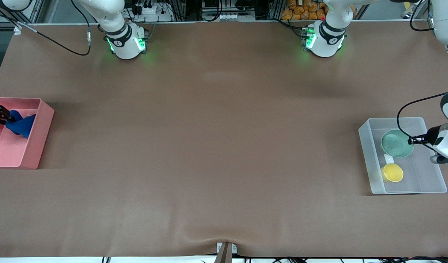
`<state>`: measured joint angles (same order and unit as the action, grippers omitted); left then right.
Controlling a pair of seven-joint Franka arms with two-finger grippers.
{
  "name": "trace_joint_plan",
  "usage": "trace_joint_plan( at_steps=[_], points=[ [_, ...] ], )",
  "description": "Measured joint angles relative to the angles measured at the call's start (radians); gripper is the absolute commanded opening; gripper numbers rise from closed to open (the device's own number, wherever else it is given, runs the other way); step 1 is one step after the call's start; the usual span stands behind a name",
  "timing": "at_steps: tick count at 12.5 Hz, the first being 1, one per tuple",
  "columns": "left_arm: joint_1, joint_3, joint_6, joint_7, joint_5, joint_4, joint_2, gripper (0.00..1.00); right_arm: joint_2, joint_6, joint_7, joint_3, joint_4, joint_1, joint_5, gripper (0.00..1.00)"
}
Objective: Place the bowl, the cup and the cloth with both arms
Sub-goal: 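Carry the green bowl into the clear tray while the right gripper drops the cloth, then release the green bowl in the clear tray with the left gripper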
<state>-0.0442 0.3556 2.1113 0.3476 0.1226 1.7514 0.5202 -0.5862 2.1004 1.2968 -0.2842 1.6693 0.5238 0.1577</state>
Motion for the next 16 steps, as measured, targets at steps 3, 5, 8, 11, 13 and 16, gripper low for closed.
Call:
trace_joint_plan(
  at_steps=[3, 5, 8, 11, 13, 16],
  points=[
    [-0.007, 0.002, 0.035, 0.042, 0.01, 0.041, 0.001, 0.0, 0.006, -0.018, 0.0, 0.001, -0.052, 0.0, 0.004, 1.0],
    [-0.01, 0.002, 0.103, 0.048, 0.025, 0.083, 0.001, 0.0, 0.034, -0.065, -0.006, 0.002, -0.081, -0.002, 0.011, 1.0],
    [-0.008, -0.003, 0.172, 0.049, 0.034, 0.133, 0.005, 0.0, 0.127, -0.179, -0.101, 0.003, -0.093, -0.027, 0.015, 1.0],
    [0.0, -0.01, 0.206, 0.076, 0.034, 0.141, 0.022, 0.73, 0.213, -0.255, -0.216, -0.002, -0.091, -0.086, 0.015, 1.0],
    [0.002, -0.011, 0.216, 0.146, 0.034, 0.14, 0.038, 0.99, 0.254, -0.308, -0.307, -0.035, -0.09, -0.152, 0.013, 1.0],
    [0.003, -0.011, 0.222, 0.182, 0.034, 0.122, 0.04, 1.0, 0.311, -0.351, -0.449, -0.09, -0.089, -0.265, -0.012, 1.0]
  ],
)
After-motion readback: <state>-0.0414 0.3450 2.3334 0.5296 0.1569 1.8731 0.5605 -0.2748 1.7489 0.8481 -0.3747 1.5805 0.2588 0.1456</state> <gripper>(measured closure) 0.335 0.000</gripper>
